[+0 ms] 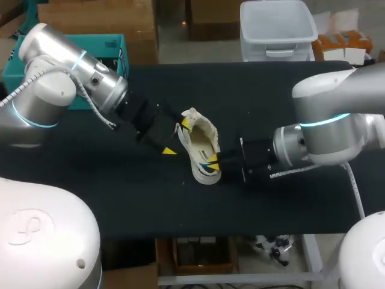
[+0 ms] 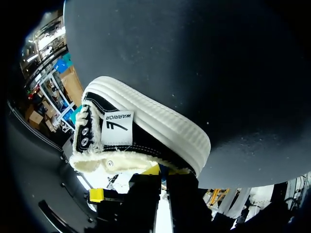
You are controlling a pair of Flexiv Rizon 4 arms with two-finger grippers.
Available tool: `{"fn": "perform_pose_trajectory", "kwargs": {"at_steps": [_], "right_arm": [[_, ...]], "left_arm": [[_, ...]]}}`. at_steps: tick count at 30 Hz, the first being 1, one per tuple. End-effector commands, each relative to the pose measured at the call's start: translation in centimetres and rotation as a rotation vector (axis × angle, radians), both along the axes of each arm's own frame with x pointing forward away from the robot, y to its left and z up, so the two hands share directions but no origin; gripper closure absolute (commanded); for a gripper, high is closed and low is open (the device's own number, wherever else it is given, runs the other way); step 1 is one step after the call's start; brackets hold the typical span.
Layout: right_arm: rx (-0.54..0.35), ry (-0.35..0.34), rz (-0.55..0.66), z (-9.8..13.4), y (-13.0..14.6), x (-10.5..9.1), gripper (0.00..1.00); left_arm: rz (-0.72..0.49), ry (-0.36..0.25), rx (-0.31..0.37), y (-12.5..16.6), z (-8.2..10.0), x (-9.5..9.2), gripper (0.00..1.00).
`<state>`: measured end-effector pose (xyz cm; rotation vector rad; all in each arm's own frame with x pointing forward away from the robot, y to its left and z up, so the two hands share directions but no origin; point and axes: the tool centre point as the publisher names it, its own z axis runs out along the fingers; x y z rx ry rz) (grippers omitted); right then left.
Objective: Open the shoe tongue, take the insole out of the shoe, put the insole back into the shoe, and pack the shoe into the shoebox
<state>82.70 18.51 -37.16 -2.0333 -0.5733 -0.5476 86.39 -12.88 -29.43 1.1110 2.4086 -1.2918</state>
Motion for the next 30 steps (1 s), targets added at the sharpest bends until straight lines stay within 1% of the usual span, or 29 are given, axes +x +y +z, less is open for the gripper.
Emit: {"fn": "perform_pose_trajectory", "kwargs": {"at_steps": [1, 2, 3, 4, 5, 6, 7, 8, 13, 16, 19, 21, 22, 23, 26, 27, 28, 29, 30], "right_arm": [[-0.113, 0.025, 0.02, 0.2, 0.9, 0.1, 1.0], [-0.13, 0.04, 0.028, 0.0, 1.0, 0.0, 1.0], [-0.151, 0.049, 0.029, -0.2, 1.1, 0.0, 1.0], [-0.169, 0.05, 0.026, -0.2, 1.1, 0.0, 0.96], [-0.181, 0.057, 0.03, -0.4, 1.1, -0.1, 0.72], [-0.186, 0.048, 0.035, -0.4, 1.1, -0.2, 0.59], [-0.19, 0.043, 0.038, -0.2, 1.2, -0.3, 0.55], [-0.201, 0.038, 0.036, 0.0, 1.1, -0.4, 0.55], [-0.22, 0.022, 0.035, 1.0, 0.7, -1.1, 0.58], [-0.252, 0.022, 0.027, 2.0, 0.3, -1.6, 0.58], [-0.272, 0.015, 0.027, 2.9, 0.0, -1.8, 0.6], [-0.282, 0.003, 0.042, 3.5, 0.0, -1.8, 0.67], [-0.287, -0.003, 0.052, 3.7, 0.0, -1.7, 0.77], [-0.293, -0.009, 0.058, 3.8, 0.0, -1.6, 0.99], [-0.31, -0.025, 0.101, 3.9, 0.0, -1.2, 1.0], [-0.312, -0.034, 0.118, 3.8, 0.1, -1.0, 1.0], [-0.327, -0.041, 0.134, 3.6, 0.1, -0.8, 1.0], [-0.351, -0.052, 0.15, 3.4, 0.1, -0.5, 1.0], [-0.356, -0.068, 0.168, 3.2, 0.1, -0.4, 1.0]], "left_arm": [[0.087, 0.033, 0.041, 2.2, 2.9, -0.7, 0.0], [0.112, 0.06, 0.042, 2.6, 3.4, -0.5, 0.0], [0.136, 0.068, 0.037, 3.0, 3.7, -0.4, 0.0], [0.153, 0.081, 0.032, 3.2, 4.0, -0.4, 0.0], [0.17, 0.099, 0.028, 3.7, 4.4, -0.3, 0.0], [0.193, 0.089, 0.036, 3.9, 4.6, -0.3, 0.0], [0.219, 0.09, 0.037, 4.1, 4.8, -0.2, 0.0], [0.223, 0.102, 0.036, 4.3, 4.9, -0.2, 0.0], [0.258, 0.111, 0.037, 5.0, 5.3, -0.1, 0.0], [0.288, 0.116, 0.037, 5.3, 5.4, -0.1, 0.0], [0.315, 0.138, 0.032, 5.5, 5.4, 0.0, 0.0], [0.338, 0.166, 0.026, 5.7, 5.6, 0.2, 0.0], [0.357, 0.177, 0.034, 5.8, 5.7, 0.2, 0.0], [0.375, 0.19, 0.045, 5.9, 5.8, 0.2, 0.0], [0.432, 0.24, 0.091, 6.3, 5.9, 0.3, 0.0], [0.445, 0.239, 0.123, 6.5, 6.0, 0.3, 0.0], [0.46, 0.212, 0.157, 6.7, 6.0, 0.2, 0.0], [0.46, 0.212, 0.157, 6.7, 6.0, 0.2, 0.0], [0.46, 0.212, 0.157, 6.7, 6.0, 0.2, 0.0]]}}
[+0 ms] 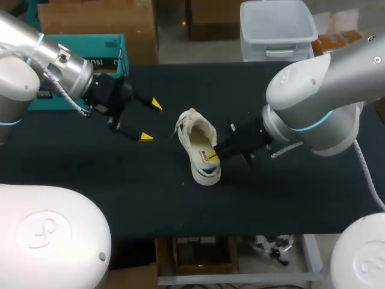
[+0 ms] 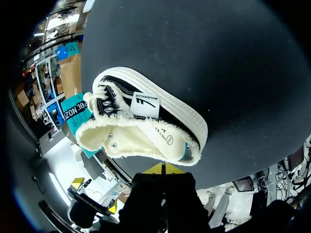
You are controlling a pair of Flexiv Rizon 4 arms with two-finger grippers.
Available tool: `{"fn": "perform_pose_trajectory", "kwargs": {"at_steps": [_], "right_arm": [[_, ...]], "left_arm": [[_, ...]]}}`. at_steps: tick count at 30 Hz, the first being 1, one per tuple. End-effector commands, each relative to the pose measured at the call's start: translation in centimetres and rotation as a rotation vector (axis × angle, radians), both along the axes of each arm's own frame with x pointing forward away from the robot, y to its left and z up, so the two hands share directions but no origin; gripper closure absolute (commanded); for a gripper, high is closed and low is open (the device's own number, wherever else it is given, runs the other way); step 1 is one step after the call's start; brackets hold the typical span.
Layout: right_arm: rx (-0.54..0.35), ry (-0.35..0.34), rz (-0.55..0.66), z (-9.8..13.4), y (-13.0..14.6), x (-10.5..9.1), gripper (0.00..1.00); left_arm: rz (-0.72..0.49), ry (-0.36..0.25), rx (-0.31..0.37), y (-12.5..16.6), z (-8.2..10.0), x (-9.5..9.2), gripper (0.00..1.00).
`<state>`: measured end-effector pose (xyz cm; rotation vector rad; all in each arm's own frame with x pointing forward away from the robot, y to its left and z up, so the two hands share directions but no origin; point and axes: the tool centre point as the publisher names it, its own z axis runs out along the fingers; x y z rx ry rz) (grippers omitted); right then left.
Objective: Open the shoe tongue, take the insole out of the shoe, put the insole back into the shoe, and pack the shoe into the shoebox
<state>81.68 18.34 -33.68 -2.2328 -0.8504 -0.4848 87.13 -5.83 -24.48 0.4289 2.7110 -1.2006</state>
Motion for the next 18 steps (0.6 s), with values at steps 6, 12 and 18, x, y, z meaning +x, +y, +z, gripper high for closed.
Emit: {"fn": "perform_pose_trajectory", "kwargs": {"at_steps": [6, 12, 18], "right_arm": [[-0.122, -0.054, 0.16, -2.3, 0.7, 2.5, 1.0], [-0.162, -0.07, 0.194, -4.9, 1.2, 3.1, 1.0], [-0.197, -0.086, 0.187, -6.9, 1.2, 2.7, 1.0]], "left_arm": [[0.018, -0.01, 0.051, -0.3, 1.1, -0.5, 0.0], [0.081, 0.051, 0.052, -1.0, 1.0, -0.3, 0.0], [0.578, 0.349, 0.206, -2.7, 1.4, 1.3, 0.0]]}}
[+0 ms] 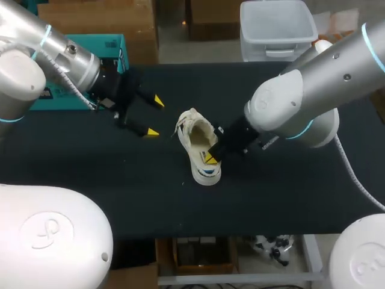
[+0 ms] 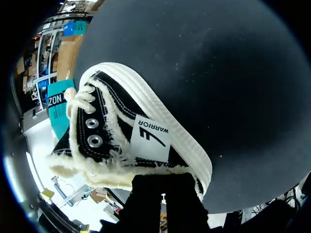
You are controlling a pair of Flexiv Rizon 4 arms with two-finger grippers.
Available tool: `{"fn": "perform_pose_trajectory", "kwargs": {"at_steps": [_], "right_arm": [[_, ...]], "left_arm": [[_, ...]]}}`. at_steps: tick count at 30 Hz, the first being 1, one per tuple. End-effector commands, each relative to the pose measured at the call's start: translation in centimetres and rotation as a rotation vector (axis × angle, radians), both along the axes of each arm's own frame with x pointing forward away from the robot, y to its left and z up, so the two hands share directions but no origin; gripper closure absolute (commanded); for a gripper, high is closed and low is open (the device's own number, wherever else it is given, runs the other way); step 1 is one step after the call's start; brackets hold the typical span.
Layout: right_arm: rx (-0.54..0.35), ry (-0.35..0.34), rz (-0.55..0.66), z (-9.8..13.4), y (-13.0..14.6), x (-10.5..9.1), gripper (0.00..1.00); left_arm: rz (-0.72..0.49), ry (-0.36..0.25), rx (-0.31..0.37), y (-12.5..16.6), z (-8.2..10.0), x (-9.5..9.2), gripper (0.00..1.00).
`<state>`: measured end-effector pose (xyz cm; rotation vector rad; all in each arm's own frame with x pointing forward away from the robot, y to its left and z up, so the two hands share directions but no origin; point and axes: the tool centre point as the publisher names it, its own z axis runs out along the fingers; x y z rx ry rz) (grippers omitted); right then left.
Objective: Open the shoe tongue, take the insole out of the shoe, put the insole back into the shoe, and pack the shoe into the shoebox
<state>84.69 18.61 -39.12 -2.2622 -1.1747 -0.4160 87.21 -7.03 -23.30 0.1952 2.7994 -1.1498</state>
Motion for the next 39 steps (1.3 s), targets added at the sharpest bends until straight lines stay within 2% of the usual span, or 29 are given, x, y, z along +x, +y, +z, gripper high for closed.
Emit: {"fn": "perform_pose_trajectory", "kwargs": {"at_steps": [1, 2, 4, 15, 19, 21, 27, 28, 34, 39], "right_arm": [[-0.035, -0.028, -0.015, -1.7, 0.9, -0.4, 1.0], [-0.035, -0.029, -0.015, -1.9, 0.8, -0.5, 1.0], [-0.065, -0.034, -0.025, -2.3, 0.7, -0.6, 1.0], [-0.083, -0.084, -0.005, -2.4, 0.4, -0.9, 1.0], [-0.075, -0.101, -0.008, -2.6, -0.1, -1.4, 1.0], [-0.075, -0.115, -0.005, -2.5, -0.3, -1.7, 1.0], [-0.082, -0.178, 0.012, -0.6, -0.8, -2.3, 1.0], [-0.09, -0.187, 0.017, -0.3, -0.8, -2.3, 1.0], [-0.062, -0.232, 0.069, 0.6, -0.9, -2.6, 1.0], [0.006, -0.32, 0.113, 3.6, -2.6, -3.5, 1.0]], "left_arm": [[0.601, 0.21, 0.221, -1.5, 0.1, 1.5, 0.0], [0.77, 0.101, 0.287, -1.4, 0.0, 1.7, 0.0], [0.77, 0.101, 0.287, -1.4, 0.0, 1.7, 0.0], [0.77, 0.101, 0.287, -1.4, 0.0, 1.7, 0.0], [0.939, 0.233, 0.369, -2.7, -0.9, 2.0, 0.0], [0.999, 0.271, 0.388, -2.9, -1.2, 2.0, 0.0], [1.101, 0.409, 0.447, -3.3, -1.4, 2.1, 0.0], [1.142, 0.453, 0.457, -3.3, -1.5, 2.4, 0.0], [1.277, 0.569, 0.5, -3.0, -2.1, 2.8, 0.0], [1.316, 0.647, 0.532, -2.7, -2.6, 2.7, 0.0]]}}
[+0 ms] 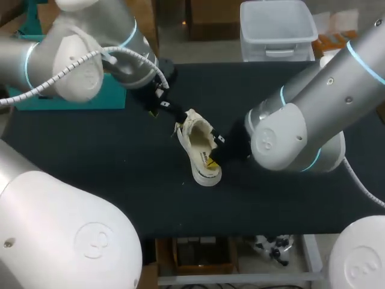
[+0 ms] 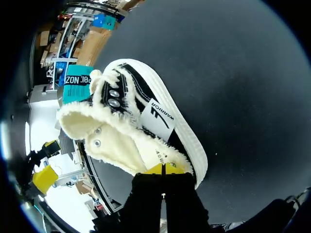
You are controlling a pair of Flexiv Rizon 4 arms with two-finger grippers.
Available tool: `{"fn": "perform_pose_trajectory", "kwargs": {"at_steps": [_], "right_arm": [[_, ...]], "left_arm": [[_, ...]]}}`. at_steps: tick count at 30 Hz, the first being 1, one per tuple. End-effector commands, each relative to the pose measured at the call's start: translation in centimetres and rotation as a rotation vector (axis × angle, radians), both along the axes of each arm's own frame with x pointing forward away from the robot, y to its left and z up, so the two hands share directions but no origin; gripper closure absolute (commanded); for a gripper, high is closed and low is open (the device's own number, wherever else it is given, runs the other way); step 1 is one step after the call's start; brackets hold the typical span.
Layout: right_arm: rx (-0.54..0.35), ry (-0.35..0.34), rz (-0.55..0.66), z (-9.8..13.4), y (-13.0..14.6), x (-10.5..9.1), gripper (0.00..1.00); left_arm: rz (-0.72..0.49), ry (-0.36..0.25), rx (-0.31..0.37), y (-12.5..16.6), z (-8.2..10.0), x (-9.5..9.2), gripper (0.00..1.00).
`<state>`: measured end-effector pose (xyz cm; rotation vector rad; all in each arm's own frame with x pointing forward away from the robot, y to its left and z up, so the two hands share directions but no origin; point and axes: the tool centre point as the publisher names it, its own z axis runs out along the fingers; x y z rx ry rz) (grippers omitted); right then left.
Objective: Open the shoe tongue, take the insole out of the shoe, put the insole back into the shoe, and pack the shoe into the shoebox
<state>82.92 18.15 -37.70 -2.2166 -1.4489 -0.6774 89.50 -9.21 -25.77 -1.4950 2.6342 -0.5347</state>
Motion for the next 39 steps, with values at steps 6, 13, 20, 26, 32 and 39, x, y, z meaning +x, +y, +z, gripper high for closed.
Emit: {"fn": "perform_pose_trajectory", "kwargs": {"at_steps": [6, 13, 20, 26, 32, 39], "right_arm": [[0.091, -0.11, 0.071, 5.3, -4.7, -2.0, 1.0], [0.154, -0.131, 0.157, 7.1, -9.0, -1.7, 1.0], [0.201, -0.086, 0.209, 7.6, -11.0, -0.9, 0.0], [0.201, -0.086, 0.209, 7.6, -11.0, -0.9, 0.0], [0.156, -0.167, 0.485, 6.4, -12.2, 0.0, 0.0], [-0.087, -0.052, 0.784, 8.1, -13.1, 1.1, 0.0]], "left_arm": [[0.274, 0.29, 0.159, -0.8, -0.6, -0.7, 0.0], [0.316, 0.269, 0.17, -1.5, -0.4, -3.6, 0.0], [0.352, 0.252, 0.176, -2.0, -0.7, -5.7, 0.0], [0.375, 0.223, 0.158, -1.5, -1.8, -6.2, 0.0], [0.411, 0.244, 0.134, -1.2, -4.1, -4.8, 0.0], [0.404, 0.24, 0.127, -2.0, -6.8, -3.0, 0.0]]}}
